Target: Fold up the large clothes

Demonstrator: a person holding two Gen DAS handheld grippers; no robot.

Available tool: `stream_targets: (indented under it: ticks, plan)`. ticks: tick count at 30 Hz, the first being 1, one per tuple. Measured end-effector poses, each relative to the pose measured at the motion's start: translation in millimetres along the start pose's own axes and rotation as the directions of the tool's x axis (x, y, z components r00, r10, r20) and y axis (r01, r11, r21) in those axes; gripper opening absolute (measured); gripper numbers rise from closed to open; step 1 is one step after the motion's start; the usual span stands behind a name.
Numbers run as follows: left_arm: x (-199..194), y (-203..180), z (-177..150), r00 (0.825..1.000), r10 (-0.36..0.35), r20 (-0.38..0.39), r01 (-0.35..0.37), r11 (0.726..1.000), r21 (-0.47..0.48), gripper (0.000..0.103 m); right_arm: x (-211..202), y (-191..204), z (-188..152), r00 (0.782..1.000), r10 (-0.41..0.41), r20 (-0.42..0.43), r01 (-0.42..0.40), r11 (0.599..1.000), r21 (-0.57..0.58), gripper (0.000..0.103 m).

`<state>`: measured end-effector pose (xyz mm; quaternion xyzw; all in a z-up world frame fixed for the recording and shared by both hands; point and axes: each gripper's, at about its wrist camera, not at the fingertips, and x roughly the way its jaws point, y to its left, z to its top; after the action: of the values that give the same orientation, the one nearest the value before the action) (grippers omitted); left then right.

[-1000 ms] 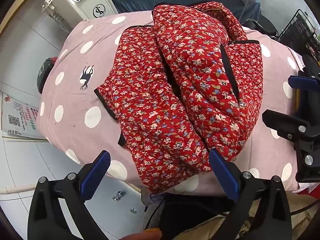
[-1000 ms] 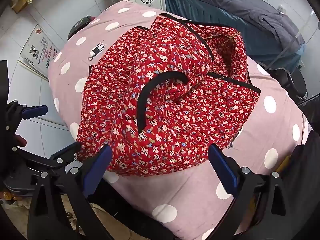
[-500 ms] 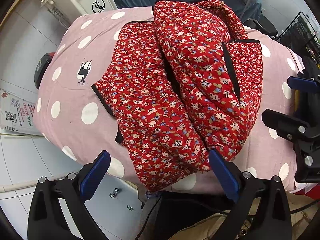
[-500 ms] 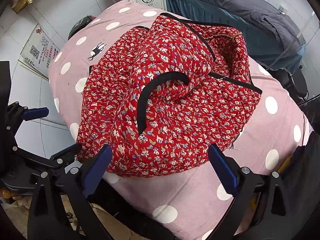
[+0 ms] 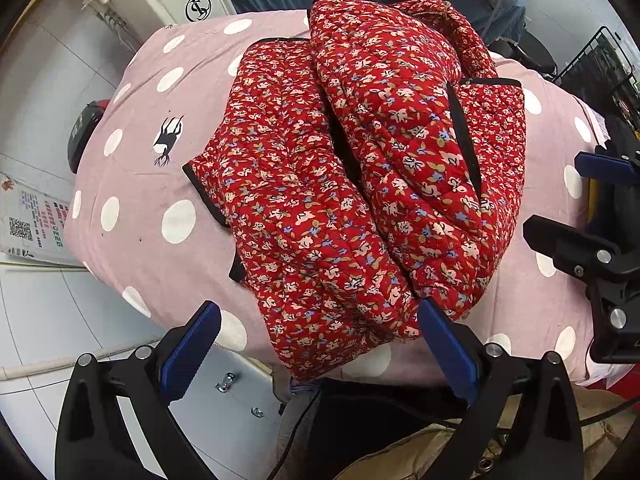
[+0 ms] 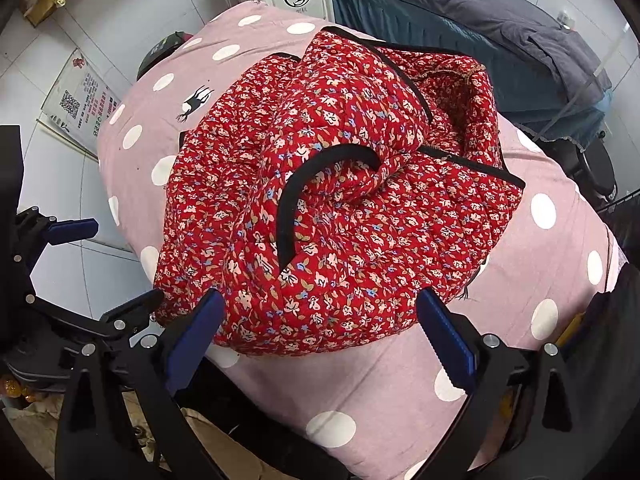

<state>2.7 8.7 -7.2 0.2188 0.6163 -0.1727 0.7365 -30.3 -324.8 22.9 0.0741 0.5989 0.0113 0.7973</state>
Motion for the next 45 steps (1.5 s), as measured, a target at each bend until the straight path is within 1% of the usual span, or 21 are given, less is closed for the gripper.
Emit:
stream_targets:
  ticks: [13,18,23,32,45]
  plan:
    - [-0.9,2.3,0.3,1.000,-0.008,0.000,0.008,1.000,-0.009,0.097,1.7,3.2,1.2,1.000,0.003,-0.002,-0.003,1.000,-0.007,0.095]
    - [-1.3,2.7,-0.6,1.000,-0.010,0.003,0.010,1.000,-0.014,0.097,2.0,2.7,0.5,1.000,-0.009,-0.002,0.009,1.000,-0.003,0.095]
    - [-1.8,3.8,-1.8,1.000,-0.011,0.005,0.011,1.000,-0.019,0.097,2.4,3.0,0.2,1.000,0.001,-0.009,-0.001,1.000,-0.004,0.095]
    - [-1.8,4.1,-2.3,1.000,-0.012,0.007,0.012,1.000,-0.019,0.097,0.6,7.9,-0.6,1.000,0.002,0.006,-0.002,1.000,-0.027,0.095]
    - [0.4,4.8,-2.0,1.000,-0.015,0.001,0.015,1.000,-0.022,0.097,0.8,8.9,-0.6,1.000,0.007,0.011,-0.006,1.000,-0.027,0.095]
